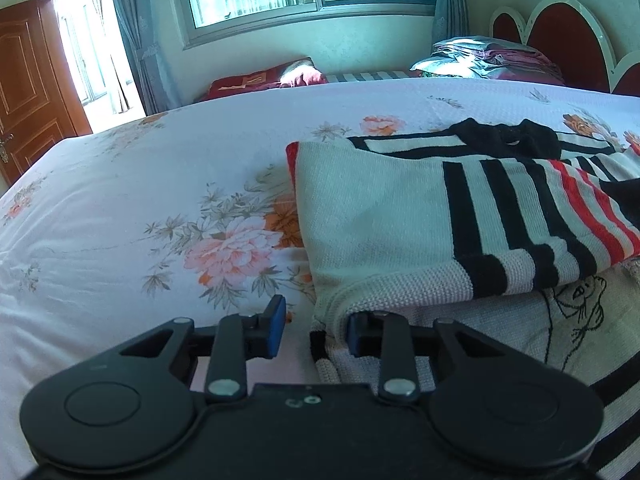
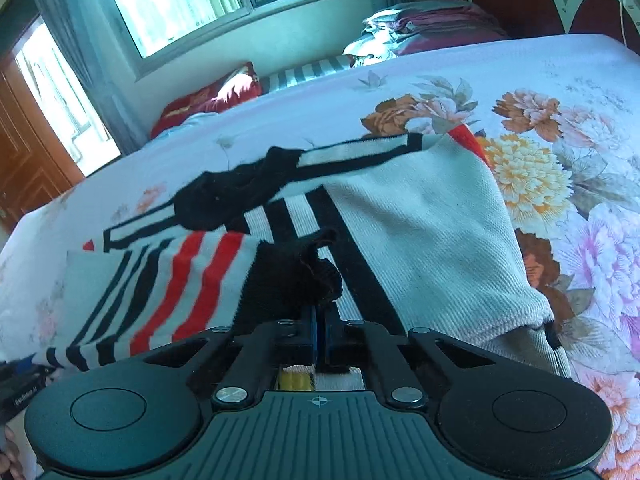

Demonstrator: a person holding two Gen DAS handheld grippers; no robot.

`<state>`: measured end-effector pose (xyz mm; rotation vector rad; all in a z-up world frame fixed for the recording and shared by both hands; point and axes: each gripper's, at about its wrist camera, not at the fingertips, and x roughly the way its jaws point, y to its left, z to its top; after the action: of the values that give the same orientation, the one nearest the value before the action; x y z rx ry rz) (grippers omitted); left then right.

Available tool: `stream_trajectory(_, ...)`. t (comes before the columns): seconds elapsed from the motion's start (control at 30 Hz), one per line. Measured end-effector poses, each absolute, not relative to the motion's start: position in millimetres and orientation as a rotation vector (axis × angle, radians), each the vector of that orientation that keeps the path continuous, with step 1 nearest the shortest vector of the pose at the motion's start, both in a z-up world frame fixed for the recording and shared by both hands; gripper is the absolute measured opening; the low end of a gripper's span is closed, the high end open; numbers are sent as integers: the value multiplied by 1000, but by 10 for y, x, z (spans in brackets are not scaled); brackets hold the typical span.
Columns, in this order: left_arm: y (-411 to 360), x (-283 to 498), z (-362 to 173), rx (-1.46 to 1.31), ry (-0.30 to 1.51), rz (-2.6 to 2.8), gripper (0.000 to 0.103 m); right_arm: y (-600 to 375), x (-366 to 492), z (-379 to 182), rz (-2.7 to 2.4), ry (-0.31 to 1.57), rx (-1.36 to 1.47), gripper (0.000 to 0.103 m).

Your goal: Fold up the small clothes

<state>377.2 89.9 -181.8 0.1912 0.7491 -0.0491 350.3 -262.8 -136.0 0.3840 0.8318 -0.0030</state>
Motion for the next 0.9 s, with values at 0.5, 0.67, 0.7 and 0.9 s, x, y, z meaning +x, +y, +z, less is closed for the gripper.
stream_trajectory(0.5,965,3722,-1682,151,794,-87,46,-2770,3604,-1241,29,801,433,75)
stream_trajectory(0.67,1120,3539,-1523,64,813,-127,64,-2794,3845,-1414,17,849,492,50)
stream_trajectory(0.7,1160,3513,-1481,39,807,-124,64,-2788,3862,-1438,5,854,483,33)
stream_trajectory(0.9,1329,3929,-1375,-170,815,-93,64,-2711,3866,-1393,-4,815,400,8)
